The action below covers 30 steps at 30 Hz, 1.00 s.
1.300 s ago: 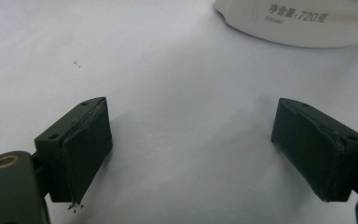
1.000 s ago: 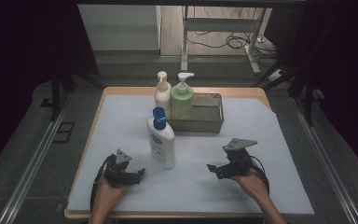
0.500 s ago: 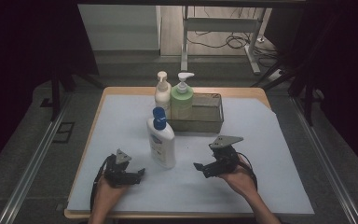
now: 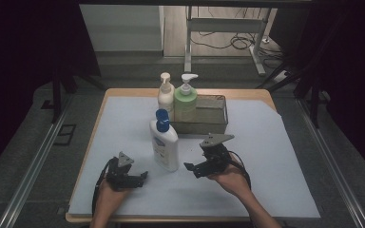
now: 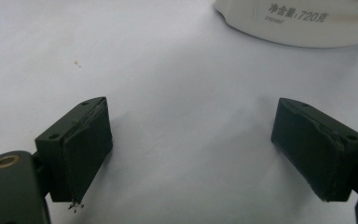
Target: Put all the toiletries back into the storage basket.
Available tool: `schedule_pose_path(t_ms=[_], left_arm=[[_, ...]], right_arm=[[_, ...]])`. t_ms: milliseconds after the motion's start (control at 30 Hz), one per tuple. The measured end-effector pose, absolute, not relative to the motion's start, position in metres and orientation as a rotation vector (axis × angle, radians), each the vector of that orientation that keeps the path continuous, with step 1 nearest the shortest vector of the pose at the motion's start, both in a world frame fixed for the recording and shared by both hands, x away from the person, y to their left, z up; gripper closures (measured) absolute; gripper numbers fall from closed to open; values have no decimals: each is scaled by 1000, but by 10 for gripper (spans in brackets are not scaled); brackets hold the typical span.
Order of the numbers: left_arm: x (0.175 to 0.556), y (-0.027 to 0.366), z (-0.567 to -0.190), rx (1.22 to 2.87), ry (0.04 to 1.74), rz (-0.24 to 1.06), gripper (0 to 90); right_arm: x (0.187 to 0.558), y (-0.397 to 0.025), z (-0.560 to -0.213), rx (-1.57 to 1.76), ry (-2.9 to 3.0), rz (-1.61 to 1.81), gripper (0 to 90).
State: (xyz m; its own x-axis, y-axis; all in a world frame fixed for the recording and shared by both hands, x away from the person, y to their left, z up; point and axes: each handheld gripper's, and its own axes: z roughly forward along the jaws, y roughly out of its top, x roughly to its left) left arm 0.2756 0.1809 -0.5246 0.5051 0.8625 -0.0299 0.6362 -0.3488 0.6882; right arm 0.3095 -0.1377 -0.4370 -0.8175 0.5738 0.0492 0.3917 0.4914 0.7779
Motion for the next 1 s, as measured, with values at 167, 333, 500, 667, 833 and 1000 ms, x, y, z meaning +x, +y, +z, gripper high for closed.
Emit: schedule_pose_path(t_ms=[167, 333, 500, 667, 833, 1000], left_arm=[[276, 181, -525, 2102, 1222, 450, 121], [276, 181, -524, 2103, 1222, 449, 121], [276, 181, -524, 2103, 1221, 449, 121], [276, 181, -525, 2103, 1222, 449, 121], [276, 181, -524, 2104, 1221, 448, 121], [276, 181, -524, 2103, 1222, 448, 121]], right_arm=[[312, -125, -430, 818, 2514, 1242, 87], [314, -112, -424, 803, 2503, 1256, 99], [316, -99, -420, 798, 2508, 1250, 112], [319, -86, -416, 798, 2496, 1231, 131], [322, -74, -414, 802, 2479, 1225, 137], [325, -61, -416, 806, 2460, 1216, 161]])
